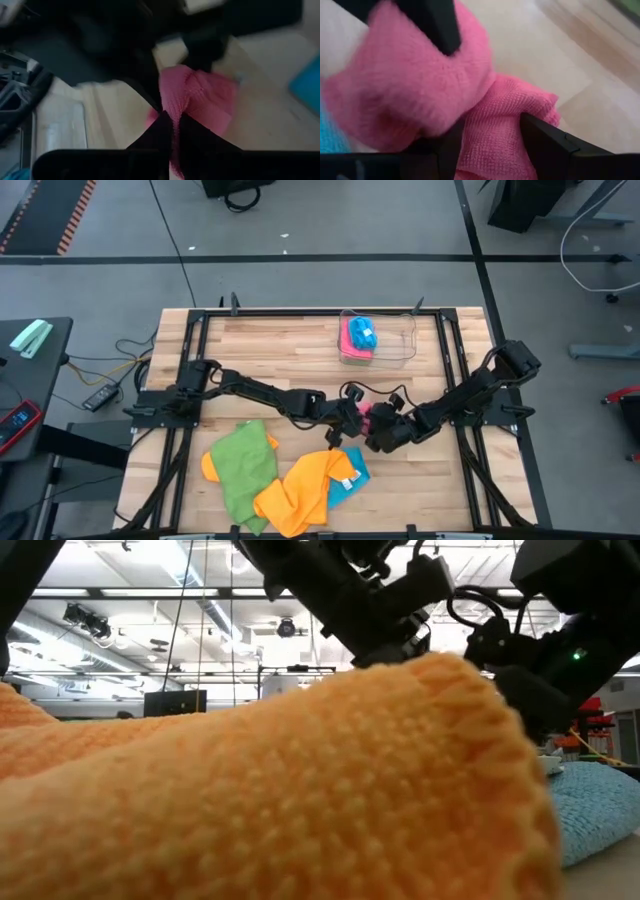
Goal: Fold microfiber towels
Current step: Fold the pink towel
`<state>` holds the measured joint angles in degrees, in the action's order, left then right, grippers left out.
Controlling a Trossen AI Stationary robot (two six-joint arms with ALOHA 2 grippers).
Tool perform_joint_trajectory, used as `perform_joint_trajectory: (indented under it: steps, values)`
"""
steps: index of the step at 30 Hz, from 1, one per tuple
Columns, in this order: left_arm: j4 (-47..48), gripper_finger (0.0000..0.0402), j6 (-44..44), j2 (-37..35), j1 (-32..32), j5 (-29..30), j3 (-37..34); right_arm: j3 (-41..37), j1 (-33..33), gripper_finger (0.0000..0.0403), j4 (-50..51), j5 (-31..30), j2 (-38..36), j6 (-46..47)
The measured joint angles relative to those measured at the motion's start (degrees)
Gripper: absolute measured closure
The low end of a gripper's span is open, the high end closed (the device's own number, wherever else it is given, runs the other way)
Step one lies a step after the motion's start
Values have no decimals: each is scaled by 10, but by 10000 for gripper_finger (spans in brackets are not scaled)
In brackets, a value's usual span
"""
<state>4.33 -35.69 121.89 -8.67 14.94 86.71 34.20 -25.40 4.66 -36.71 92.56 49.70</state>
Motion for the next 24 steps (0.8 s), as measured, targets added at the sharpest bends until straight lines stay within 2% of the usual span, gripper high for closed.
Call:
perform_joint_trajectory:
  steps: [7,18,24]
  values:
    - [-24,376,8,34,-1,2,0,0,-13,194,-31,0,22,-5]
    - [-125,377,-23,64,-1,8,0,1,-29,194,-32,22,18,-40]
    - [-147,358,1,83,1,9,1,2,-29,194,-26,25,18,-51]
